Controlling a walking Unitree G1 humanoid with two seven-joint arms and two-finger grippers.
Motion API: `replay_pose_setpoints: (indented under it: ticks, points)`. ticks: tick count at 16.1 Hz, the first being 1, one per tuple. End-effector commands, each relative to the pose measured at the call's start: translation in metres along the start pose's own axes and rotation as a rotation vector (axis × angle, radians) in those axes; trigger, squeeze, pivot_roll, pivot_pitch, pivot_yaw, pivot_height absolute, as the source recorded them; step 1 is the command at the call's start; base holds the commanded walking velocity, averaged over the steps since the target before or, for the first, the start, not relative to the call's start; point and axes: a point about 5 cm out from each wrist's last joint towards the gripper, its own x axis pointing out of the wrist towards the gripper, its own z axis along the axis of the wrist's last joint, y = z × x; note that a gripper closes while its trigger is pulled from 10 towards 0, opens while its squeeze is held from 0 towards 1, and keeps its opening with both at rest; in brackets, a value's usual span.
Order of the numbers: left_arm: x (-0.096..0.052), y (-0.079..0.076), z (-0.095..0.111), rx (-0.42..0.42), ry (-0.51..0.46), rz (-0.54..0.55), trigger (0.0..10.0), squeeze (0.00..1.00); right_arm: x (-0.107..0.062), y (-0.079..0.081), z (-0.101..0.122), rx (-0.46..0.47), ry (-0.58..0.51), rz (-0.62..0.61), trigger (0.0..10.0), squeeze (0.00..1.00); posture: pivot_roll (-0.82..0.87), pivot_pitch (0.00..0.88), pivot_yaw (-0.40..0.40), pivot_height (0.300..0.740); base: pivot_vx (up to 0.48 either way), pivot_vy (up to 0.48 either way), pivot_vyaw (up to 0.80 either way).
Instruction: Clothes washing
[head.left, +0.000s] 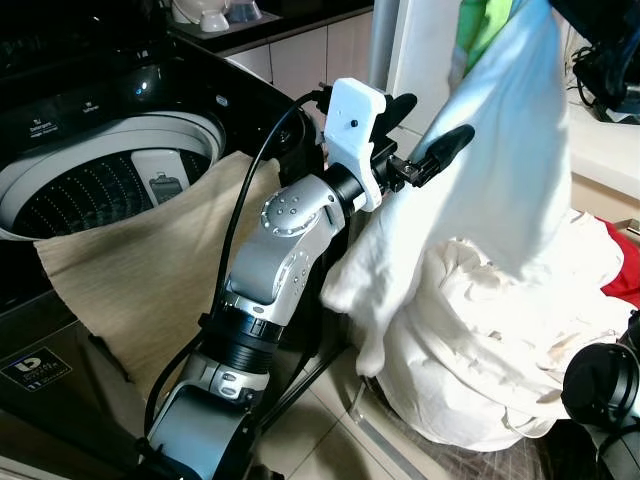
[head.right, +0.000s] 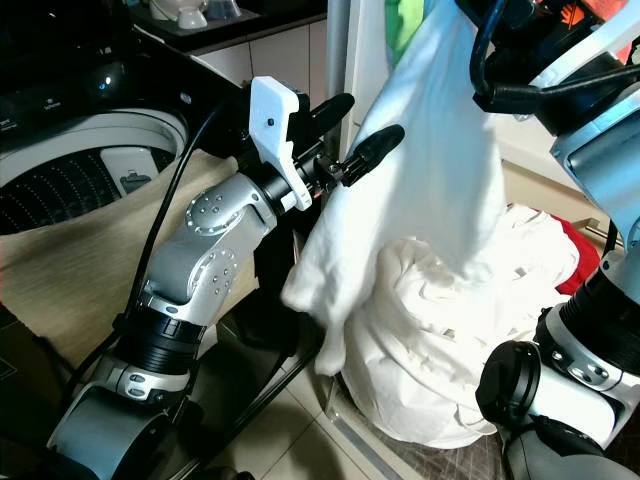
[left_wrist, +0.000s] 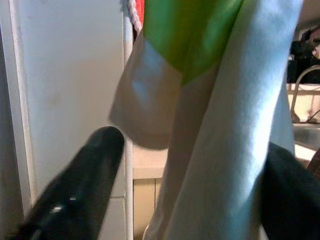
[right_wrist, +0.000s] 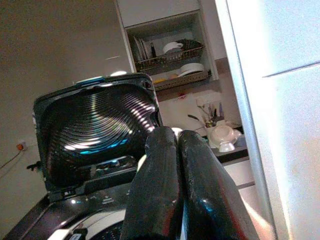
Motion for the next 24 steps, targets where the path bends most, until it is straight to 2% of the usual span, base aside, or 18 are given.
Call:
replay_pose_setpoints:
  ticks: [1, 6, 14, 22, 23, 24]
  points:
    - [-0.001, 0.001, 0.002, -0.015, -0.021, 0.000, 0.0, 0.00, 0.001, 0.005, -0.002, -0.003, 0.004, 0.023, 0.0, 0.00, -0.19, 0.000, 0.035, 0.740, 0.000, 0.000, 0.00]
    - [-0.001, -0.001, 0.002, -0.038, -0.030, -0.025, 0.0, 0.00, 0.003, 0.009, -0.006, 0.014, 0.011, 0.043, 0.0, 0.00, -0.18, 0.000, 0.038, 0.740, 0.000, 0.000, 0.00]
    - [-0.003, 0.004, 0.004, -0.025, -0.041, -0.027, 0.0, 0.00, 0.003, 0.014, -0.008, 0.023, 0.015, 0.060, 0.0, 0.00, -0.19, 0.000, 0.043, 0.740, 0.000, 0.000, 0.00]
    - [-0.009, 0.013, 0.003, -0.022, -0.043, 0.017, 0.0, 0.00, 0.001, 0.015, -0.016, 0.025, 0.039, 0.067, 0.0, 0.00, -0.18, 0.000, 0.043, 0.740, 0.000, 0.000, 0.00]
    - [-0.010, 0.015, 0.004, -0.018, -0.039, 0.025, 0.0, 0.00, 0.001, 0.014, -0.016, 0.022, 0.042, 0.056, 6.0, 0.74, -0.18, 0.000, 0.043, 0.740, 0.000, 0.000, 0.00]
    - [-0.013, 0.025, 0.008, 0.002, -0.046, 0.066, 0.0, 0.00, 0.000, 0.012, -0.016, 0.029, 0.042, 0.046, 10.0, 1.00, -0.18, 0.000, 0.044, 0.740, 0.000, 0.000, 0.00]
